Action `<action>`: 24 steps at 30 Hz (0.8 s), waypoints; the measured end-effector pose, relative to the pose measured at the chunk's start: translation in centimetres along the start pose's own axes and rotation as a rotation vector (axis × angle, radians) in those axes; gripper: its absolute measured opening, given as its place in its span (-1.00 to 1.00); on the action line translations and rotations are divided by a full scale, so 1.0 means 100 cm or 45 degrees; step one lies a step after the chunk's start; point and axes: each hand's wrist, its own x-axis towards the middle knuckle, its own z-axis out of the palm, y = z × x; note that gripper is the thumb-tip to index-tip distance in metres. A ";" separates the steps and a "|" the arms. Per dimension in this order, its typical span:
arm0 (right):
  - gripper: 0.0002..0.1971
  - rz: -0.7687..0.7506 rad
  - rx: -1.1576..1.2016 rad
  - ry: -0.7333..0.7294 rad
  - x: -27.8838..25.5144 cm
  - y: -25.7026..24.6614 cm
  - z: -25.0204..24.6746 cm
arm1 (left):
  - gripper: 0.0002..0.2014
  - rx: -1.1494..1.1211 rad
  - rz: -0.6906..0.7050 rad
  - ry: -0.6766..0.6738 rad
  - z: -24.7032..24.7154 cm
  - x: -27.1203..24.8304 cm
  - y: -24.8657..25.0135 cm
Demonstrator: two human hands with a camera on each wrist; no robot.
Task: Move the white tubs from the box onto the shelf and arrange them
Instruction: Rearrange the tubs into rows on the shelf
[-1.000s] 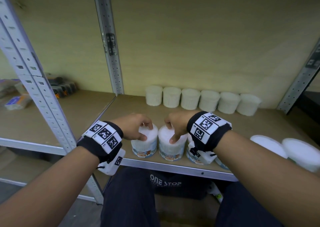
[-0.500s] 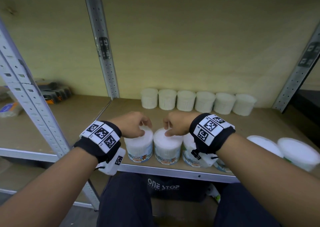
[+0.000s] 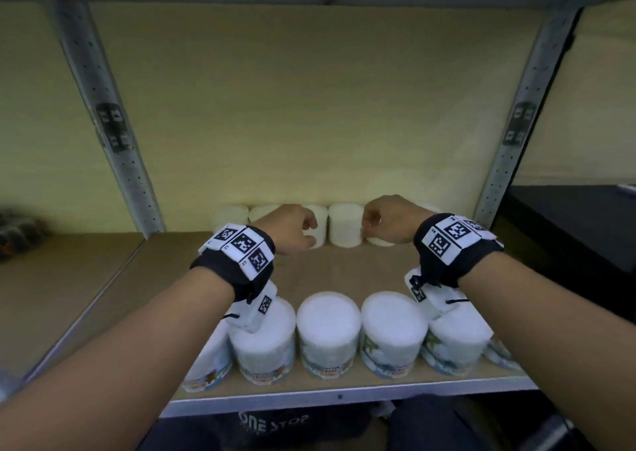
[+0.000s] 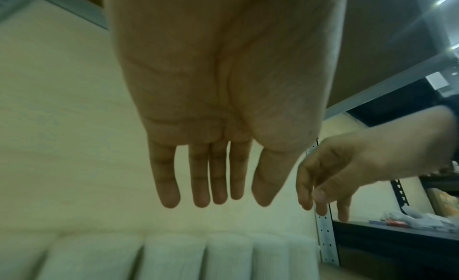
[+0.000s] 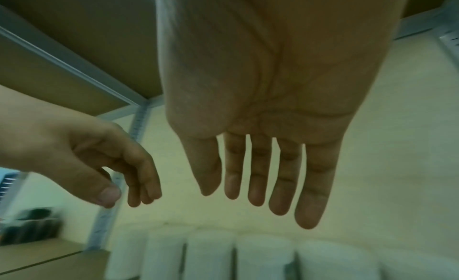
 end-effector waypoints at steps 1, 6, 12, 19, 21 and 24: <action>-0.79 0.038 -0.014 0.005 0.003 0.015 -0.004 | -0.59 -0.019 0.014 0.015 0.000 0.012 0.010; -0.84 0.228 -0.072 0.028 0.018 0.085 -0.015 | -0.57 -0.094 0.071 0.033 0.011 0.076 0.046; -0.69 0.368 -0.058 0.080 0.046 0.148 -0.018 | -0.56 -0.093 0.087 0.010 0.042 0.153 0.075; -0.53 0.435 -0.093 0.024 0.088 0.183 -0.018 | -0.52 -0.013 0.067 0.005 0.064 0.217 0.099; -0.47 0.438 -0.113 -0.013 0.099 0.186 -0.015 | -0.55 -0.002 0.036 -0.001 0.072 0.227 0.099; -0.43 0.436 -0.150 -0.073 0.113 0.189 -0.006 | -0.60 0.025 0.014 -0.043 0.085 0.237 0.095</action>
